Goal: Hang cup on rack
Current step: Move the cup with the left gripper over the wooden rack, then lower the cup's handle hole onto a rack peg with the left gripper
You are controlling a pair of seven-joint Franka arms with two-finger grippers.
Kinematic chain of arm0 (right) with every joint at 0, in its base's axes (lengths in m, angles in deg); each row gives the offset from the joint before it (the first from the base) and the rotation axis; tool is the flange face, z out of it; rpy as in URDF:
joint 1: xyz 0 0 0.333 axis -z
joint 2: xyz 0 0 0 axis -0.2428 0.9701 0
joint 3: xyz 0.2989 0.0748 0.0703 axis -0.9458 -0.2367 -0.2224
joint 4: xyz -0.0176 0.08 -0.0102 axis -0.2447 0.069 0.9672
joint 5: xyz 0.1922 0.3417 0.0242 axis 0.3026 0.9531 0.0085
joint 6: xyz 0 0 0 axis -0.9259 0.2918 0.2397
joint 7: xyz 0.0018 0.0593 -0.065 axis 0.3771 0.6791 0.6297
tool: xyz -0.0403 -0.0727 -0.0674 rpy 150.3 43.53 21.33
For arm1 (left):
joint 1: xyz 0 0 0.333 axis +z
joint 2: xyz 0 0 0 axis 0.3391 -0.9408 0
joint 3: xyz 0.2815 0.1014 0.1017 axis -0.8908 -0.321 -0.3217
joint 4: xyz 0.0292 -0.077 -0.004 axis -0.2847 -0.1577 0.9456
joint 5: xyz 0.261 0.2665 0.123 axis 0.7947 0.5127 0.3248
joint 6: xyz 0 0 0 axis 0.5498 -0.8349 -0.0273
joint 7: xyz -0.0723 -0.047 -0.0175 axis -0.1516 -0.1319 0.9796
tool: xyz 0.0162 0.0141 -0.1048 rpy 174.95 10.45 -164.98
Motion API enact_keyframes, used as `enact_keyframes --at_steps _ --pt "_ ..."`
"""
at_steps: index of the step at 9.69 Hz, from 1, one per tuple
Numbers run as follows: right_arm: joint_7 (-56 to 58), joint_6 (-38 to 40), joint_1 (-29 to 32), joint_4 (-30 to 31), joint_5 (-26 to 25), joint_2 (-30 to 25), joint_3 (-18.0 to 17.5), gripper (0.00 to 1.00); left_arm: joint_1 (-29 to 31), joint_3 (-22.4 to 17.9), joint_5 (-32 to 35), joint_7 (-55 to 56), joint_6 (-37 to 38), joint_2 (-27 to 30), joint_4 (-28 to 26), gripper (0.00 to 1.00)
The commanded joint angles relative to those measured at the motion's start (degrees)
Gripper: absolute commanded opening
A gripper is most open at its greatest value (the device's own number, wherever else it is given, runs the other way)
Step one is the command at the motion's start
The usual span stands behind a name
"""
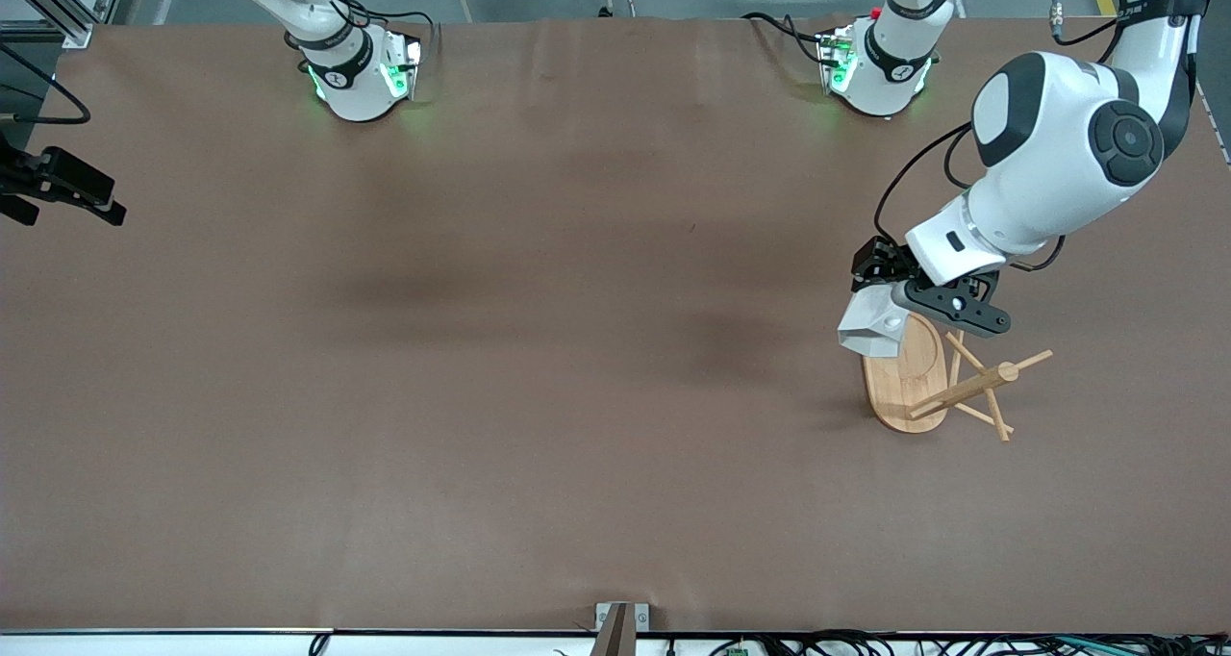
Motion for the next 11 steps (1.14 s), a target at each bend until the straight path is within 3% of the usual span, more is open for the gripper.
enact_keyframes --at_steps 1,11 --pt "-1.1 -0.6 0.1 1.1 0.2 -0.9 -0.1 1.0 -0.1 -0.9 -1.0 -2.4 -1.7 -1.1 -2.1 0.0" --pt "2.1 1.3 0.6 0.6 0.4 -0.7 0.0 1.0 1.8 -3.8 -1.0 -8.7 -5.3 -2.1 -4.7 0.0"
